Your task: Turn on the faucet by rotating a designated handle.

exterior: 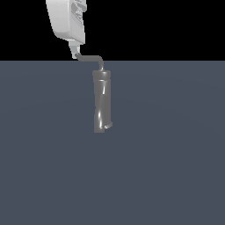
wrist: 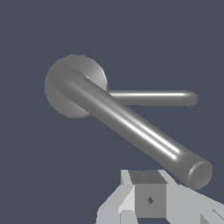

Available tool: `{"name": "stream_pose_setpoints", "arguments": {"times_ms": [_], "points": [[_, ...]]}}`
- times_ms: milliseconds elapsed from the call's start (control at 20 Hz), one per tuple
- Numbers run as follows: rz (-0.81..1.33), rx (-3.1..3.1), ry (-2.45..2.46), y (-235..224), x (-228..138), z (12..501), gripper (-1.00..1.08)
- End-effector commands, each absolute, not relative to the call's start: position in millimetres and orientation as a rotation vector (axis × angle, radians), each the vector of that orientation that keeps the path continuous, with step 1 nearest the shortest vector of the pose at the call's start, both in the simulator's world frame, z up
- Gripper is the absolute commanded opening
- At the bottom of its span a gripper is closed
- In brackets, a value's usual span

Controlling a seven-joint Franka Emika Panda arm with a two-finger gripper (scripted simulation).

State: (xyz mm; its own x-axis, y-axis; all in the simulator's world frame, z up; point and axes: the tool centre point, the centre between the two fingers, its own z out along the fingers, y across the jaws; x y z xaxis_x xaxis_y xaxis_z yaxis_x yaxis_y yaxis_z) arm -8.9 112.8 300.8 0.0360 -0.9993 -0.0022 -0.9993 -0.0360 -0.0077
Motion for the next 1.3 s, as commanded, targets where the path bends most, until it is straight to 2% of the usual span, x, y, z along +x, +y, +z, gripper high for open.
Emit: {"name": "stream_pose_setpoints", "arguments": {"times_ms": [0,450,550,1150,1200,1250], "points": [[-0.003,-2.250,2.191,101.4,-16.8,300.8,-1.00],[0.000,-2.251,2.191,82.4,-39.8,300.9,-1.00],[-0.004,-2.260,2.179,90.1,-36.8,300.7,-1.00],[0.000,-2.252,2.191,6.6,-41.3,300.8,-1.00],[0.000,-2.252,2.191,6.6,-41.3,300.8,-1.00],[0.003,-2.297,2.140,37.1,-42.3,300.8,-1.00]]}}
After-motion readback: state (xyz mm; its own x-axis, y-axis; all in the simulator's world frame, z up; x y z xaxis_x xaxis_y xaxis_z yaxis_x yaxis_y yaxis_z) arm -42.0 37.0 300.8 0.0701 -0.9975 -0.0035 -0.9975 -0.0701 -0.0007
